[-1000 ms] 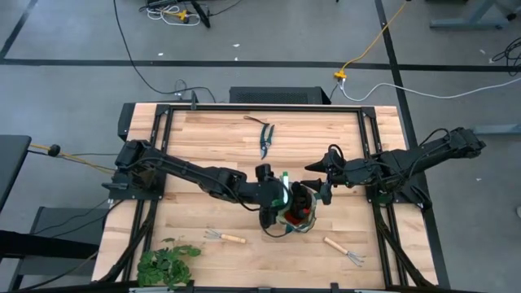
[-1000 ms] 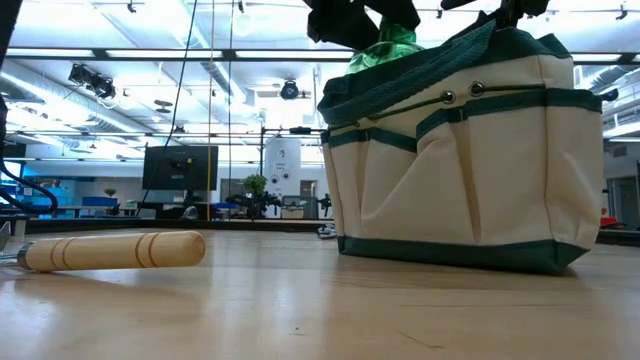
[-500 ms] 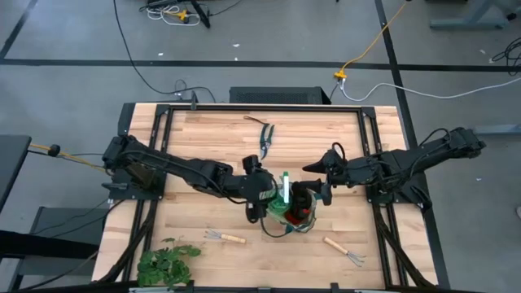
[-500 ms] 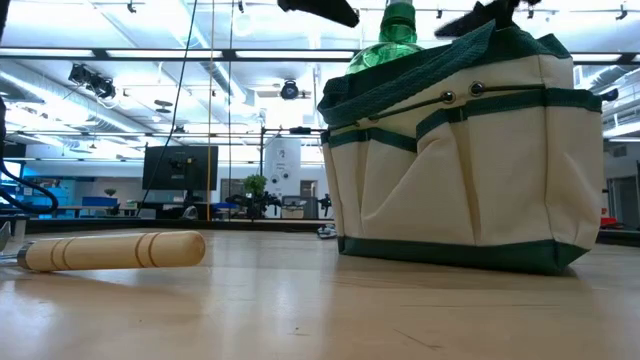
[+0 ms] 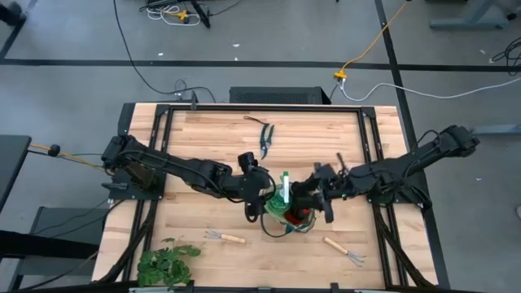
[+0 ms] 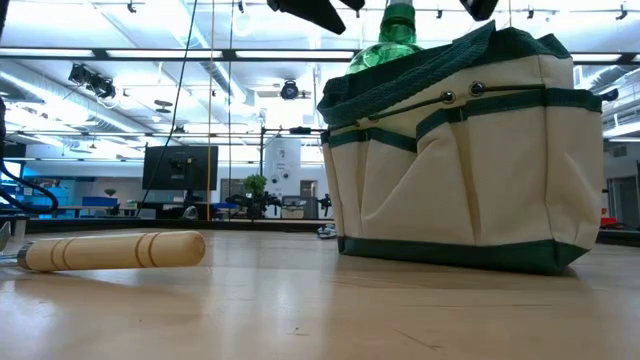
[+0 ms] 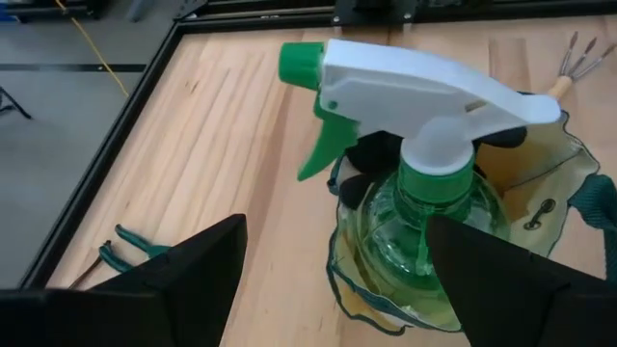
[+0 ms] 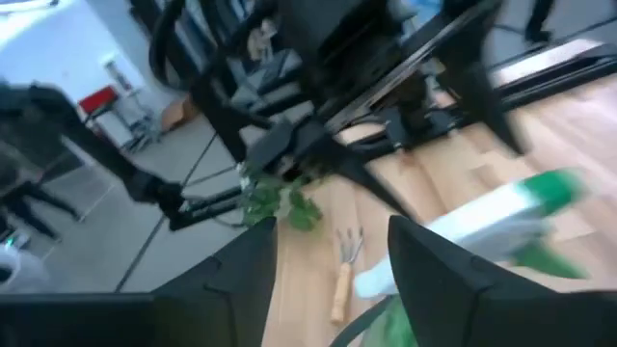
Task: Pick & Place Garden tools in Gardening bag
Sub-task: Put the green spray bottle into the green gardening bag
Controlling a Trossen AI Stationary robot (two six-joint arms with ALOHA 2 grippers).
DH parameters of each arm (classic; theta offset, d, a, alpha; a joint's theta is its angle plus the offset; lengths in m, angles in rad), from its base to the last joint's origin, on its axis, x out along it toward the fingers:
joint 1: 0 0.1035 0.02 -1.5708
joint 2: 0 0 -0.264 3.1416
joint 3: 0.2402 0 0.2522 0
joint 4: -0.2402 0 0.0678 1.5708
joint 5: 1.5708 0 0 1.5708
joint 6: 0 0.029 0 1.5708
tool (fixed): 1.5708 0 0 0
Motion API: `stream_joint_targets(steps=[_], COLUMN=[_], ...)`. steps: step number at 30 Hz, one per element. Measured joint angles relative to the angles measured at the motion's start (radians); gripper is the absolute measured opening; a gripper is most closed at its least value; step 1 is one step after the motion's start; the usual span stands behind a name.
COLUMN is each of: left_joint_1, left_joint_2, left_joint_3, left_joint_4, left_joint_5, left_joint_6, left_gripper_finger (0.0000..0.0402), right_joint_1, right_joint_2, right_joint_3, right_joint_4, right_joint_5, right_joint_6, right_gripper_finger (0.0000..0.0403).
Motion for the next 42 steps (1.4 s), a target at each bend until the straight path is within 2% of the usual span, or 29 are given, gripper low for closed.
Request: stream_joint_targets(steps=[5, 11, 42], left_joint_1=[0.0, -0.001, -0.001], left_joint_2=[0.0, 0.0, 0.0], left_joint_3=[0.0, 0.0, -0.001], left_joint_4=[-0.004, -0.008, -0.049], left_joint_5=[-0.003, -0.003, -0.022], left_joint_6=[-0.005, -0.009, -0.012], left_gripper_finger=[0.0328, 0.0328, 0.0328], right_joint_1=[-0.013, -0.021, -0.065], right_joint_2=[0.068, 0.076, 0.188], right_joint_3=[0.0, 0.0, 0.0], right_joint_4=[0.101, 0.17, 0.143], right_joint_5=[-0.048, -0.064, -0.116], right_joint_6=[-0.004, -0.033, 0.048], right_gripper_finger=[0.0186, 0.0182, 0.0182])
